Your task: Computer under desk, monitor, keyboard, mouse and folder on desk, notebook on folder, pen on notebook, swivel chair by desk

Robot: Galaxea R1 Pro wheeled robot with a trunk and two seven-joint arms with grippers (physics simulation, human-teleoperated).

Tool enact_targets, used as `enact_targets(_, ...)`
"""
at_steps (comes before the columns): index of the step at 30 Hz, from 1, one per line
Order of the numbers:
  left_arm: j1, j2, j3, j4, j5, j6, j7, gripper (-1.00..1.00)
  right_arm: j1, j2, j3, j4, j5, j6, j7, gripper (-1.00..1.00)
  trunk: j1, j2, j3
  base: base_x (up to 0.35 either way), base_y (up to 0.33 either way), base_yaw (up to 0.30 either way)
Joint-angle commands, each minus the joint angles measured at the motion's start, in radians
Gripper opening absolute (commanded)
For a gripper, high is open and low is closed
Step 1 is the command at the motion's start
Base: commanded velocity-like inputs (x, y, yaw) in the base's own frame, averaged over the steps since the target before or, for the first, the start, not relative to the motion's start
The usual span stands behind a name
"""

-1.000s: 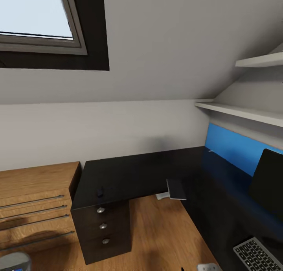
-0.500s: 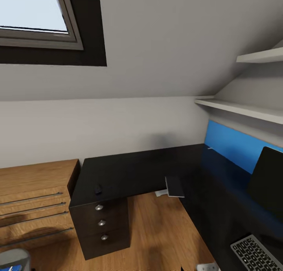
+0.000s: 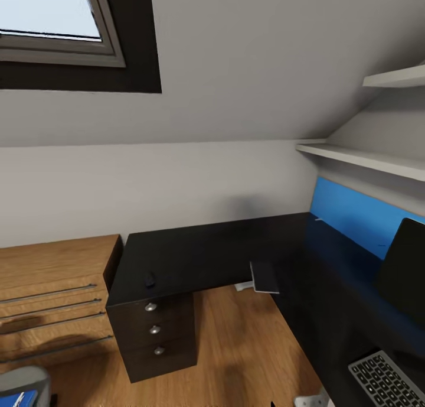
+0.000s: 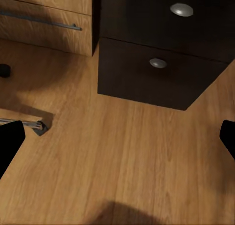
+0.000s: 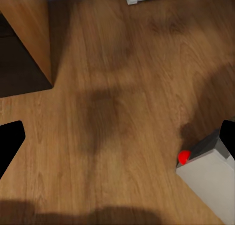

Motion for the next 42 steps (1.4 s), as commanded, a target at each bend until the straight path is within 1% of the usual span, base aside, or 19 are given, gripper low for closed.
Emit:
enact_targets(1, -0.001, 0.000, -0.007, -0.002, 0.012, -0.003, -0.005, 1.00, -0.001, 0.000, 0.004, 0.002, -0.010, -0.004, 0.008, 1.00, 0.000, -0.001, -0.003, 0.000, 0.000, 0.136)
enact_targets(5, -0.001, 0.001, -0.005, 0.004, 0.014, -0.003, -0.005, 1.00, -0.001, 0.000, 0.004, 0.002, -0.010, -0.004, 0.008, 1.00, 0.000, -0.001, -0.009, 0.000, 0.000, 0.148)
enact_targets(15, -0.001, 0.004, -0.004, 0.066, 0.016, -0.005, -0.007, 1.00, -0.001, 0.000, 0.004, 0.002, -0.009, -0.004, 0.008, 1.00, 0.000, -0.001, -0.023, 0.000, 0.000, 0.161)
enact_targets(26, -0.001, 0.005, -0.004, 0.075, 0.016, -0.005, -0.006, 1.00, -0.001, -0.001, 0.004, 0.002, -0.008, -0.004, 0.008, 1.00, 0.000, -0.001, -0.039, 0.019, 0.000, 0.161)
enact_targets(32, -0.001, 0.005, -0.005, 0.076, 0.016, -0.004, -0.006, 1.00, -0.001, -0.001, 0.003, 0.002, -0.008, -0.004, 0.009, 1.00, 0.000, -0.001, -0.048, 0.166, 0.000, 0.078)
enact_targets(42, -0.001, 0.005, -0.006, 0.076, 0.013, -0.004, -0.007, 1.00, -0.001, -0.003, 0.003, 0.002, -0.008, -0.004, 0.010, 1.00, 0.000, -0.001, -0.055, 0.292, 0.000, 0.008)
